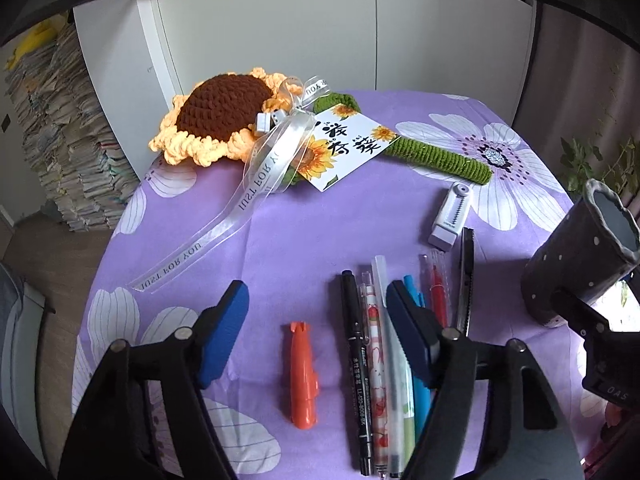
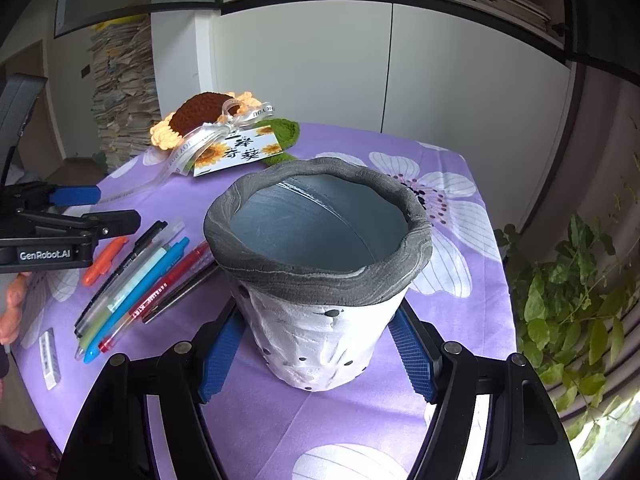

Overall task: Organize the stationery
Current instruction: 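Move the left tool over the row of pens while the right tool holds the cup, then close the left tool on the black marker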

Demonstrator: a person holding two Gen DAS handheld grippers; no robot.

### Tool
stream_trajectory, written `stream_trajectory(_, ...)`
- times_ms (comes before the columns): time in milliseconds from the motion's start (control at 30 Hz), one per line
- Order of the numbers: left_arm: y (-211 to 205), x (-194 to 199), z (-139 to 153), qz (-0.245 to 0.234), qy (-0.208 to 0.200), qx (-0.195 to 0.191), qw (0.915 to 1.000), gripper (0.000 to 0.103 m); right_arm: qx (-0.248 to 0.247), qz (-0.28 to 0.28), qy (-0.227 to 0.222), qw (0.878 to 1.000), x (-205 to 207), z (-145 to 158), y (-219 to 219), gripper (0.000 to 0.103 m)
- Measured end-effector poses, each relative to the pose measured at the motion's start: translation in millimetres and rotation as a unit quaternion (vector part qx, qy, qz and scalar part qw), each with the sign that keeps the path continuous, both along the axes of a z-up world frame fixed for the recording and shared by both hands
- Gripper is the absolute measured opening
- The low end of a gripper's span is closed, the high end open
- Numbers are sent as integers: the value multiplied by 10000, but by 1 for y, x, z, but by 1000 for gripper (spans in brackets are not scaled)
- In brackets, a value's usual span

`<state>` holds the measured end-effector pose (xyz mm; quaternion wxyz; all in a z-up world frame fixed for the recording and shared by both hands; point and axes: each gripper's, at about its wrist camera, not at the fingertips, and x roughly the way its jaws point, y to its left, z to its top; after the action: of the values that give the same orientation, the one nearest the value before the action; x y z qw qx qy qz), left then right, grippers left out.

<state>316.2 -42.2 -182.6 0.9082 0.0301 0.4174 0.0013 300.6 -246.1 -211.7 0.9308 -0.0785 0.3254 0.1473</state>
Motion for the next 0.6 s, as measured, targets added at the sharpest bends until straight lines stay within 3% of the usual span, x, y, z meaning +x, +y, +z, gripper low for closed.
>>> stream_trajectory(100,5,10,-3,63,266,-344,9990,48,-1,-1,-5,10000,0,0,0,73)
stream_trajectory(200,4,17,-3,59,427,-539,9976,41,1,1,0,10000,0,0,0,73)
stream_trajectory(600,1,35,-10,345,916,-664,9930,39,-23,-12,-29,10000,0,1,0,73)
